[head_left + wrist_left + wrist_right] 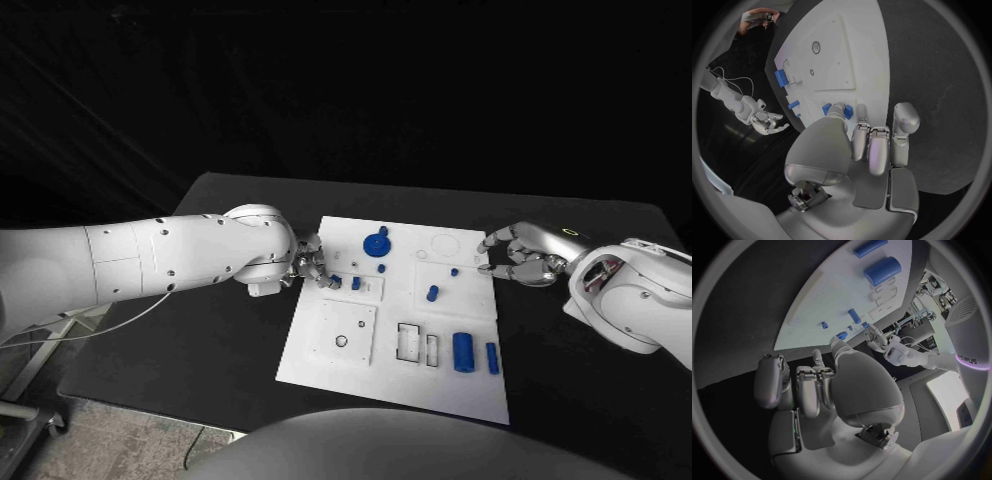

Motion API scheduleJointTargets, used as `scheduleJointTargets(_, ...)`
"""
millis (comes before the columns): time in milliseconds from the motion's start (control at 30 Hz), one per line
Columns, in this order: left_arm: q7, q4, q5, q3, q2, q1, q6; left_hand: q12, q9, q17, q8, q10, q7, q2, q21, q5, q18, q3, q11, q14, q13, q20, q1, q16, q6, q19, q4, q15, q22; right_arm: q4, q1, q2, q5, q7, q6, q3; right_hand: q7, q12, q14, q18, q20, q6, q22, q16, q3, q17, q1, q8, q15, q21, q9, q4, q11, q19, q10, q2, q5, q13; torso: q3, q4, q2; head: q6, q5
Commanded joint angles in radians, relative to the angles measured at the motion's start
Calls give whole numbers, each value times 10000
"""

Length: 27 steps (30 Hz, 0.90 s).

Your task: Assemble the parts on the task board

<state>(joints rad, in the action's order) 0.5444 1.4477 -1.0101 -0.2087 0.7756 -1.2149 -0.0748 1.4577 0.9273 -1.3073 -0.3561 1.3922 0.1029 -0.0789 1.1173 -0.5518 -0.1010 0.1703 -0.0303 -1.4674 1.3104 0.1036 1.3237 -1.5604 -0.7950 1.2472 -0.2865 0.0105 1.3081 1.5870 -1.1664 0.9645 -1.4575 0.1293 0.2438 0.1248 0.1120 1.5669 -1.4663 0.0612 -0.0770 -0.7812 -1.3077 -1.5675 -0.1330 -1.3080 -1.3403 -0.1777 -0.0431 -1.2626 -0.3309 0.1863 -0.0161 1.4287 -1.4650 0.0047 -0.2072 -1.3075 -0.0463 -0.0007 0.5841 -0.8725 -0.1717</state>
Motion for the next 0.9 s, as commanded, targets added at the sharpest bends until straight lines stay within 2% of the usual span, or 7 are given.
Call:
scheduleJointTargets(33, -8, -9, 75, -58, -20, 90, -328, -46, -956, -2298, 15, -40, -42, 18, -32, -141, -70, -52, 32, -689, 1166, -46, 114, 54, 9, -28, -5, 32, 1201, 5, 9, 2, -43, 57, -165, 1, 10, 38, -1045, 101, 30, -90, -1690, -33, 2, -2628, -88, 38, 71, 42, 13, -40, -69, -69, -1058, 2, -46, -2632, 2, 1, 4, -2, -1)
scheduleJointTargets(100, -9, -20, 75, -58, -18, 90, -328, -48, -975, -2297, 12, -42, -48, 28, -37, -243, -70, -73, 38, -687, 1164, -50, 126, 55, 9, -30, -7, 38, 1200, 5, 9, 3, -43, 65, -177, 1, 10, 38, -1045, 101, 30, -90, -1690, -33, 2, -2628, -88, 38, 71, 42, 13, -40, -69, -69, -1058, 2, -46, -2632, 2, -2, 1, -2, -7)
scheduleJointTargets(167, -19, -34, 75, -58, -13, 90, -317, -54, -1012, -2297, 3, -49, -57, 42, -45, -490, -71, -128, 49, -687, 1159, -62, 149, 54, 7, -33, -14, 49, 1199, 5, 9, 4, -43, 75, -188, 1, 10, 38, -1045, 101, 30, -90, -1690, -33, 2, -2628, -88, 38, 71, 42, 13, -40, -69, -69, -1058, 2, -46, -2632, 1, 0, -2, -2, -13)
scheduleJointTargets(467, -85, -91, 77, -58, 33, 90, -286, -111, -1168, -2272, -38, -117, -92, 304, -92, -2081, -76, -570, 99, -661, 1113, -113, 376, 64, 20, -65, -15, 96, 1190, 7, 10, 19, -43, 137, -229, 1, 11, 38, -1045, 104, 30, -85, -1686, -33, -3, -2628, -87, 42, 71, 55, 18, -41, -70, -74, -1058, 6, -51, -2632, 0, 2, -2, -2, -36)
scheduleJointTargets(700, -112, -105, 89, -58, 64, 90, -303, -153, -1237, -2244, -74, -163, -95, 495, -122, -2696, -80, -936, 107, -631, 1077, -126, 426, 76, 36, -95, -10, 103, 1182, 4, 10, 13, -43, 167, -248, 1, 12, 38, -1045, 106, 30, -83, -1682, -33, -11, -2628, -88, 45, 72, 68, 23, -40, -71, -81, -1058, 18, -58, -2632, 1, 0, -6, -2, -46)
scheduleJointTargets(900, -118, -113, 101, -59, 94, 90, -324, -174, -1260, -2233, -115, -185, -99, 619, -140, -2930, -83, -1232, 116, -618, 1059, -133, 517, 80, 42, -117, 22, 109, 1178, 2, 12, 14, -43, 192, -266, 1, 10, 38, -1045, 110, 29, -87, -1677, -33, -31, -2628, -98, 47, 73, 85, 30, -46, -71, -88, -1058, 41, -75, -2632, 1, 2, -3, -2, -50)
